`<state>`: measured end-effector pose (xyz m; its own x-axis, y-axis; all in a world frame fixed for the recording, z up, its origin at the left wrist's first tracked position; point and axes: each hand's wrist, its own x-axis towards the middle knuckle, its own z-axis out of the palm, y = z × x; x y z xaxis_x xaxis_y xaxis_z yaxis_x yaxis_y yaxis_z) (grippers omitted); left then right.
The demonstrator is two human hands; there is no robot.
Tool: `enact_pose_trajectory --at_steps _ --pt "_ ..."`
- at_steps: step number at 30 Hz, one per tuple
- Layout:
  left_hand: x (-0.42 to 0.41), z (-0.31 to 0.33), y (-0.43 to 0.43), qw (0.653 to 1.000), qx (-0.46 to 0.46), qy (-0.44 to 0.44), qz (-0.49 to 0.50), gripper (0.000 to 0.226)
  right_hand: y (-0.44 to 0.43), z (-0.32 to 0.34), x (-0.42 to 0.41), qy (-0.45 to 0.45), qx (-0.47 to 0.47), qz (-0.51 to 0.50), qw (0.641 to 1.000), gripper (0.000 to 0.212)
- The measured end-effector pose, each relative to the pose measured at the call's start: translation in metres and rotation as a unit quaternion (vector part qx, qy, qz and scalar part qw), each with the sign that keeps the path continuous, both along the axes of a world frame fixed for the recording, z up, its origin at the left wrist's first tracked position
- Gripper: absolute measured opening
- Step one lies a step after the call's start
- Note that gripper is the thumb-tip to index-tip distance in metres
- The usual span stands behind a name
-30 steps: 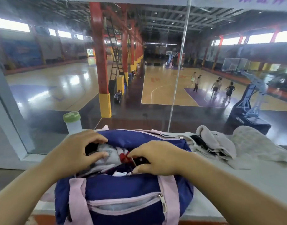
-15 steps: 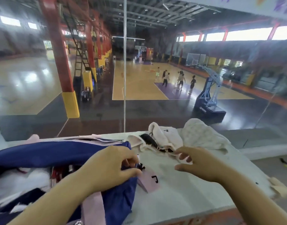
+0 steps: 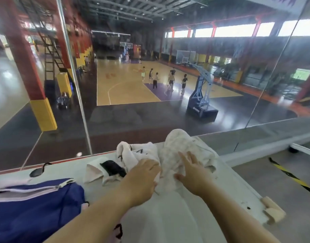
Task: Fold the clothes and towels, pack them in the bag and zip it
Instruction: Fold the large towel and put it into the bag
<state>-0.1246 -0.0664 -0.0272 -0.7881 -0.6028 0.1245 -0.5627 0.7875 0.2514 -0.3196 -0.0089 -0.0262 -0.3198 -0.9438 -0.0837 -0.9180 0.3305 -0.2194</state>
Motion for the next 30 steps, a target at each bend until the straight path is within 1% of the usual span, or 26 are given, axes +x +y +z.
enact_pose_trajectory --at_steps 2,4,5,7,8,10,13,16,18,19,20,21,23,24,27,29,30 --pt "-0.011 -0.015 -0.014 0.999 -0.04 -0.033 -0.012 0.047 -0.008 -0.009 -0.004 0.019 0.003 0.026 0.999 0.069" --pt "-0.017 -0.023 -0.025 0.997 -0.062 -0.049 0.004 0.062 -0.014 -0.02 -0.01 0.033 -0.019 0.045 0.998 0.054" --pt "-0.018 -0.024 -0.027 0.996 -0.067 -0.056 0.02 0.066 -0.015 -0.024 -0.015 0.025 -0.042 0.048 0.998 0.044" --pt "-0.018 -0.022 -0.032 0.995 -0.044 -0.071 0.046 0.072 -0.015 -0.029 -0.024 0.001 -0.089 0.056 0.994 0.028" --pt "-0.017 -0.021 -0.033 0.994 -0.029 -0.084 0.06 0.077 -0.013 -0.031 -0.028 -0.01 -0.1 0.061 0.993 0.023" --pt "-0.012 -0.017 -0.034 0.991 -0.035 -0.107 0.077 0.082 -0.006 -0.032 -0.035 -0.033 -0.118 0.066 0.99 0.018" --pt "-0.007 -0.01 -0.03 0.987 -0.026 -0.128 0.092 0.083 0.012 -0.028 -0.04 -0.077 -0.134 0.076 0.985 0.015" --pt "-0.012 0.0 -0.02 0.991 0.021 -0.083 0.104 0.083 0.033 -0.016 -0.041 -0.121 -0.126 0.071 0.982 0.017" --pt "-0.017 0.005 -0.01 0.994 0.061 -0.061 0.072 0.083 0.044 -0.01 -0.04 -0.146 -0.128 0.063 0.979 0.017" --pt "-0.021 0.007 -0.003 0.994 0.075 -0.071 0.044 0.085 0.048 -0.007 -0.039 -0.162 -0.13 0.057 0.977 0.016" --pt "-0.023 0.008 0.003 0.993 0.089 -0.081 0.021 0.084 0.052 -0.004 -0.037 -0.177 -0.129 0.051 0.974 0.015" --pt "-0.025 0.008 0.009 0.991 0.118 -0.07 0.009 0.073 0.055 -0.002 -0.037 -0.191 -0.129 0.044 0.972 0.013" --pt "-0.026 0.009 0.018 0.982 0.186 0.012 0.009 0.029 0.062 0.003 -0.037 -0.217 -0.133 0.027 0.967 0.011" --pt "-0.024 0.009 0.021 0.98 0.195 0.038 0.018 0.011 0.065 0.007 -0.037 -0.226 -0.138 0.019 0.964 0.009" --pt "-0.016 0.008 0.026 0.98 0.183 0.06 0.058 0.015 0.075 0.017 -0.04 -0.218 -0.167 0.004 0.962 0.007" --pt "-0.013 0.006 0.031 0.974 0.2 0.082 0.069 0.011 0.08 0.022 -0.037 -0.198 -0.198 -0.012 0.96 0.008" --pt "-0.012 0.006 0.035 0.968 0.223 0.095 0.07 0.007 0.081 0.023 -0.034 -0.188 -0.211 -0.022 0.959 0.01"
